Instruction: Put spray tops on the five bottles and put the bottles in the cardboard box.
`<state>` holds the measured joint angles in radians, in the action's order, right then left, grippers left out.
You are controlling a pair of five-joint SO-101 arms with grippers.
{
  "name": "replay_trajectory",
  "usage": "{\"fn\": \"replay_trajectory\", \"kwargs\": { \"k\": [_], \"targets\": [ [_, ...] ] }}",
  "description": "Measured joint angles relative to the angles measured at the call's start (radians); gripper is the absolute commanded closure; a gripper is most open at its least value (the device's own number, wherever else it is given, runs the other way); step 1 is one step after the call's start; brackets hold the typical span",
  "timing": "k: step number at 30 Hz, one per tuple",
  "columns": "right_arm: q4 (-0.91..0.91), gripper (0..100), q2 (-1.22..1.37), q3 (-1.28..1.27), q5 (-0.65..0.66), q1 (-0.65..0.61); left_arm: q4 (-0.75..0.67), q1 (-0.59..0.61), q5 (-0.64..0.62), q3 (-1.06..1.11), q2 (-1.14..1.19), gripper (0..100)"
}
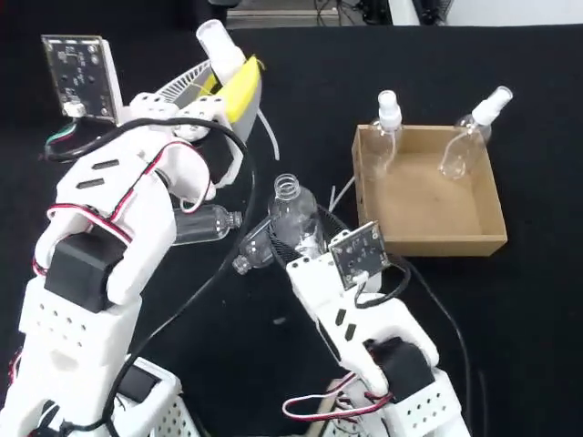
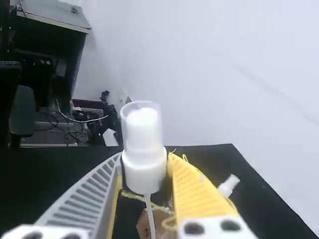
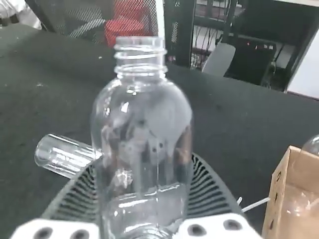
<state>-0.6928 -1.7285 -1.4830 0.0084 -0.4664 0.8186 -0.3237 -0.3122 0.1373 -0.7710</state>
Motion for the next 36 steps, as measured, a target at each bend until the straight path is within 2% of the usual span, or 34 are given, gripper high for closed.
{"fn": "replay_trajectory", "kwargs": {
  "k": [12,26,32,36],
  "targets": [
    [0.000,98.7,-0.002,0.000,0.000,0.000,0.011,-0.061,0.000,0.002,-0.158,97],
    [0.000,98.7,-0.006,0.000,0.000,0.000,0.031,-0.071,0.000,0.161,-0.178,97],
    [0.000,98.7,-0.006,0.000,0.003,-0.002,0.031,-0.072,-0.005,0.307,-0.176,97],
    [0.000,98.7,-0.006,0.000,0.003,-0.002,0.044,-0.114,-0.015,0.334,-0.176,95]
  ]
}}
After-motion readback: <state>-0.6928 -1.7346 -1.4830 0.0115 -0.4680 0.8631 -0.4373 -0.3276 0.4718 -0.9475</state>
